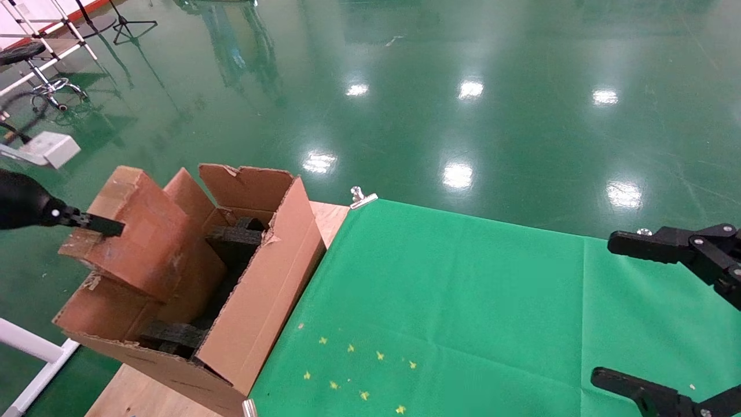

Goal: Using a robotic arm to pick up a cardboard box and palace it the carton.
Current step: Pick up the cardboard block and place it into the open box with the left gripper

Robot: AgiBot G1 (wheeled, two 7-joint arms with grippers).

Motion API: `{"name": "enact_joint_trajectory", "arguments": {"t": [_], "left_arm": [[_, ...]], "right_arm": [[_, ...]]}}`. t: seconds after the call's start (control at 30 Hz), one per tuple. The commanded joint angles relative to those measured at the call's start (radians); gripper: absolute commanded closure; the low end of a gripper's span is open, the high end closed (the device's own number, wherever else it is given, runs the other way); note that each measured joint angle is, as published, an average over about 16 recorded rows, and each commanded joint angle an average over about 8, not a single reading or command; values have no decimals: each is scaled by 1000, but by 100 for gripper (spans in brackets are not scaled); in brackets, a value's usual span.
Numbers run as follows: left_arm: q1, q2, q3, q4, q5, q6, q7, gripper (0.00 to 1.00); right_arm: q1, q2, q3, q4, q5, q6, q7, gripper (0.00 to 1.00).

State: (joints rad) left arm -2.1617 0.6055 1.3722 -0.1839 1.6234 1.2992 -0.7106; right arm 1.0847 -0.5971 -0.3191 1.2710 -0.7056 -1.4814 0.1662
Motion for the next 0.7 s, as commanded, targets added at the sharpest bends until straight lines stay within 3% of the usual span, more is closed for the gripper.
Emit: {"name": "enact_joint_trajectory", "arguments": {"t": [0.03, 0.37, 0.7], "left_arm": [[21, 12, -4, 36, -10, -14, 20, 100], [155, 73, -18, 122, -31, -222, 51, 100], [200, 102, -25, 149, -42, -242, 69, 100]], "right_arm": [[0, 0, 0, 0, 0, 0, 0, 0], [0, 0, 0, 0, 0, 0, 0, 0], [0, 0, -1, 0, 0, 0, 0, 0]]}}
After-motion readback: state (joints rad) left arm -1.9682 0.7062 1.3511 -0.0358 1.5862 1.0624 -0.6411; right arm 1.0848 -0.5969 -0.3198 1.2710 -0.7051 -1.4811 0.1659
